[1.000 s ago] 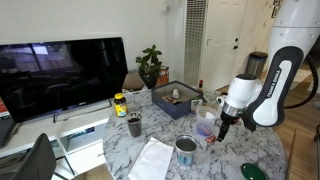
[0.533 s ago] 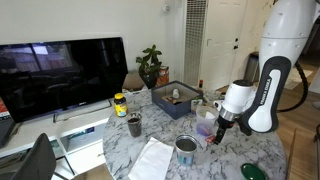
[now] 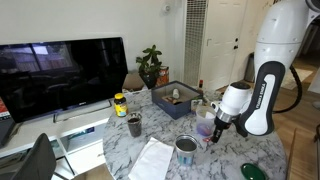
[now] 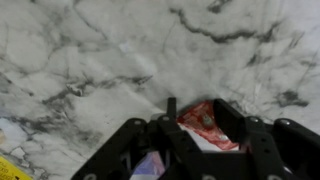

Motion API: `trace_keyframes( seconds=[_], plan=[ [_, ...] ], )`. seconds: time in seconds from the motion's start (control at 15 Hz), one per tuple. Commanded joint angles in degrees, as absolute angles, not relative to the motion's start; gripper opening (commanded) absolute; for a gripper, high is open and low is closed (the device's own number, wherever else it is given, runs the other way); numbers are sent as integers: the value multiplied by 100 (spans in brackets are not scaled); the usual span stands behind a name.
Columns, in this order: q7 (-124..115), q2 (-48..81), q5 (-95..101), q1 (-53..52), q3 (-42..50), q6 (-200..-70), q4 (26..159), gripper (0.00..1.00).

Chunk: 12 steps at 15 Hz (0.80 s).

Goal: Remove the silver cup from the clear cup and put two red sachets in the clear cup then place the silver cup back in the clear cup.

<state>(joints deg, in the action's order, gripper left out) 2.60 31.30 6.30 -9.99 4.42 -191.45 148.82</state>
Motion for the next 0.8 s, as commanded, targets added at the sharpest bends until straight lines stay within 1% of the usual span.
trace_keyframes(
  seconds=[0.0,0.07,0.13,0.47,0.73],
  plan=[
    [425,3312,461,-1150,577,-19284,14797,11],
    [433,3277,459,-1163,596,-19238,14803,2],
    [439,3232,470,-1139,583,-19215,14823,0],
    [550,2875,542,-1138,636,-19053,15003,0],
    [960,2115,737,-1307,844,-18326,15375,0]
  ],
)
